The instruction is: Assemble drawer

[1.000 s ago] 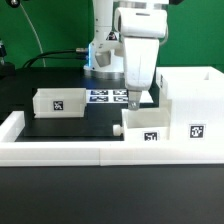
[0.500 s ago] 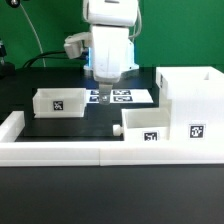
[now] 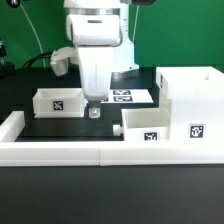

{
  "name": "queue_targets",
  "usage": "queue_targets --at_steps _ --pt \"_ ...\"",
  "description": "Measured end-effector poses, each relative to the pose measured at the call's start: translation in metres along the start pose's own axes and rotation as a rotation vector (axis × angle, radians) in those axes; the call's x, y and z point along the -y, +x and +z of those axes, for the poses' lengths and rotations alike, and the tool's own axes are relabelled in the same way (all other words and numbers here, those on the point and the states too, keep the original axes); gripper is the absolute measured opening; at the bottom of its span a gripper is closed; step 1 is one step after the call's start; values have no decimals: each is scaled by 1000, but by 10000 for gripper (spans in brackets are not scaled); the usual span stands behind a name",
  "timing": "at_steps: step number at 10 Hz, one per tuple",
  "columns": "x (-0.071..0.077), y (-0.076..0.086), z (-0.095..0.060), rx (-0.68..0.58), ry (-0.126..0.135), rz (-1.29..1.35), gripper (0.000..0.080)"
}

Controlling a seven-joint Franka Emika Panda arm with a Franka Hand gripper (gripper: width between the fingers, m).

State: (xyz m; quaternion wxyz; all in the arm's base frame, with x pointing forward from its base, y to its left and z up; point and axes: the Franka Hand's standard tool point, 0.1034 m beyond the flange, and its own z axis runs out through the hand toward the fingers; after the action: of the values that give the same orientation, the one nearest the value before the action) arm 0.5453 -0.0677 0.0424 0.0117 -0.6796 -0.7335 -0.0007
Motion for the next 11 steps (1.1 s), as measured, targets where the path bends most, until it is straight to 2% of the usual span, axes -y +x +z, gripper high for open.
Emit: queue_targets --at_steps 3,4,7,11 --pt "14 -11 18 -90 31 -14 649" --pt "14 -9 20 -103 32 -11 649" --pt "12 9 24 -111 41 16 649" --pt "2 34 23 -114 41 94 649"
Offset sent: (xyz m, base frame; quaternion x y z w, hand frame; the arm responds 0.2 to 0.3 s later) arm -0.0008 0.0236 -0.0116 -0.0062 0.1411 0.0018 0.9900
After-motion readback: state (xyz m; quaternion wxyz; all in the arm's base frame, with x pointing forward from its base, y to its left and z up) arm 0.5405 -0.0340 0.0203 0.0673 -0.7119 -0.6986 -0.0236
